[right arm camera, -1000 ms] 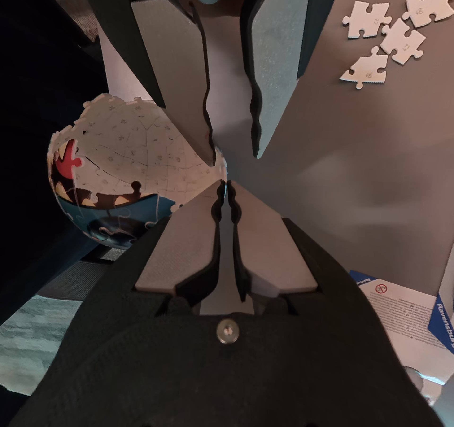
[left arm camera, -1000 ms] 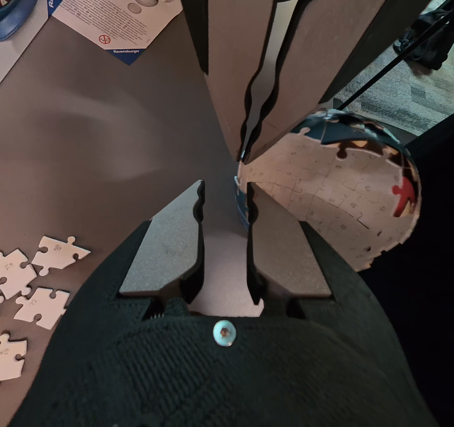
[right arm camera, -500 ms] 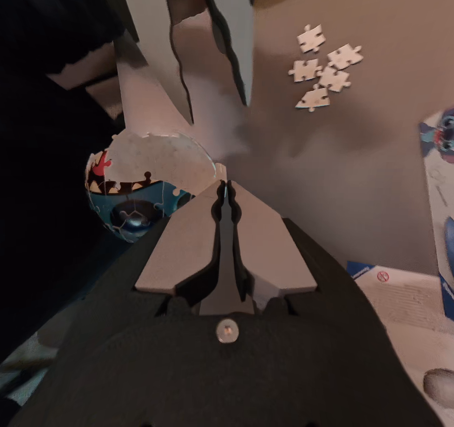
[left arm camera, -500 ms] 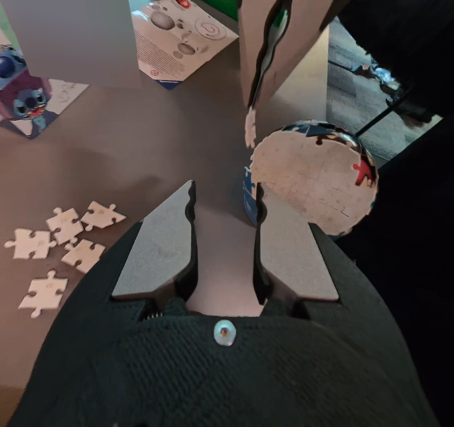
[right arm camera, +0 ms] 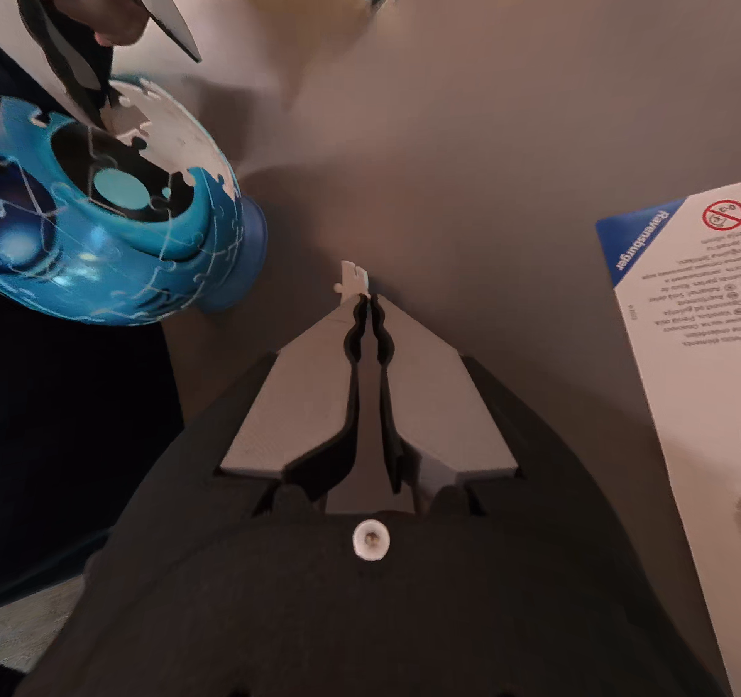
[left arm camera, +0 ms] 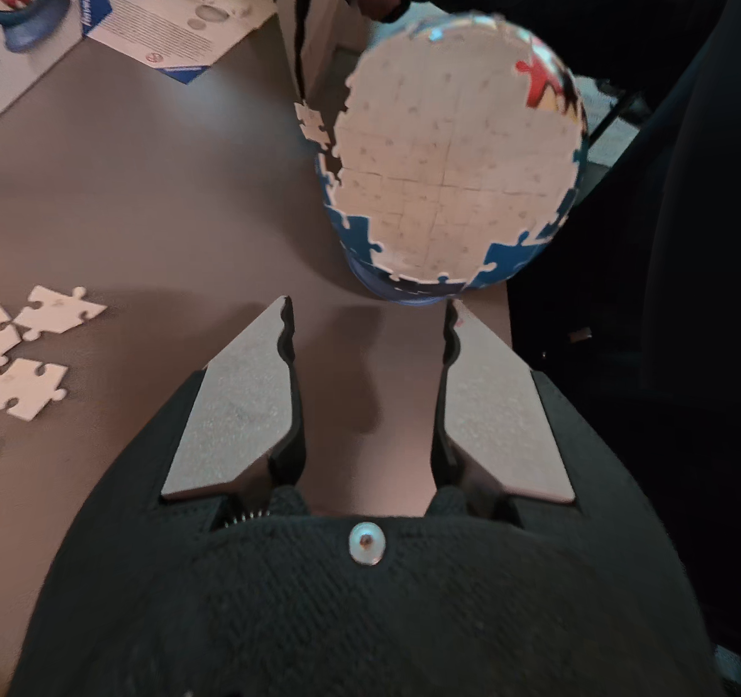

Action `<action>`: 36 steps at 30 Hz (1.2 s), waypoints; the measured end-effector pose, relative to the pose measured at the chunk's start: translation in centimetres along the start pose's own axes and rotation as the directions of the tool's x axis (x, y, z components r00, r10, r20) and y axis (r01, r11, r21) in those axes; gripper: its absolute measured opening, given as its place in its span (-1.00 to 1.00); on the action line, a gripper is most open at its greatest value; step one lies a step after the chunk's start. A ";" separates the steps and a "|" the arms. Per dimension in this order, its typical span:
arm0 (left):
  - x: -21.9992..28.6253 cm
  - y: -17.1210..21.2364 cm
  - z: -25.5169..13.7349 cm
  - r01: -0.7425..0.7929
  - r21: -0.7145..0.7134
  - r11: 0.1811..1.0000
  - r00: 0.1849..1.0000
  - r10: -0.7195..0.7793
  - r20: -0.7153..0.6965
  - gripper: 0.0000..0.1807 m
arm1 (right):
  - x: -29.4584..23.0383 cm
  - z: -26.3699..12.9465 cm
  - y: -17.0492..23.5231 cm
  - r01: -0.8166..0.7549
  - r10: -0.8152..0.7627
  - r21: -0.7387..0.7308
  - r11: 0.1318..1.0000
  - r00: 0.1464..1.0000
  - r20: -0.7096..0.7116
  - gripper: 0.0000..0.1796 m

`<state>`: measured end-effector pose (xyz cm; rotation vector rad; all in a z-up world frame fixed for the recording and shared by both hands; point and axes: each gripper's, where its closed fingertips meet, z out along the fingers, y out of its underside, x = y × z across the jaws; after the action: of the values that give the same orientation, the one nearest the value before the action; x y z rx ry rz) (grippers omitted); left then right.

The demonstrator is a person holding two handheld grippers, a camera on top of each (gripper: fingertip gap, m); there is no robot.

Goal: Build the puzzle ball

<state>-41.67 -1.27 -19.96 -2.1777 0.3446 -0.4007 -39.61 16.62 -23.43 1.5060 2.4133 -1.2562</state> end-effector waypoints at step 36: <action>1.4 1.9 4.9 -0.136 -0.074 0.988 0.980 0.145 0.137 0.13 | -12.1 1.2 -0.5 0.510 -0.496 0.237 0.827 0.860 -0.120 0.06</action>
<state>-38.59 0.59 -24.04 -2.2138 0.4341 -0.1573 -34.04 6.86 -18.88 0.9637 2.8968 -1.7001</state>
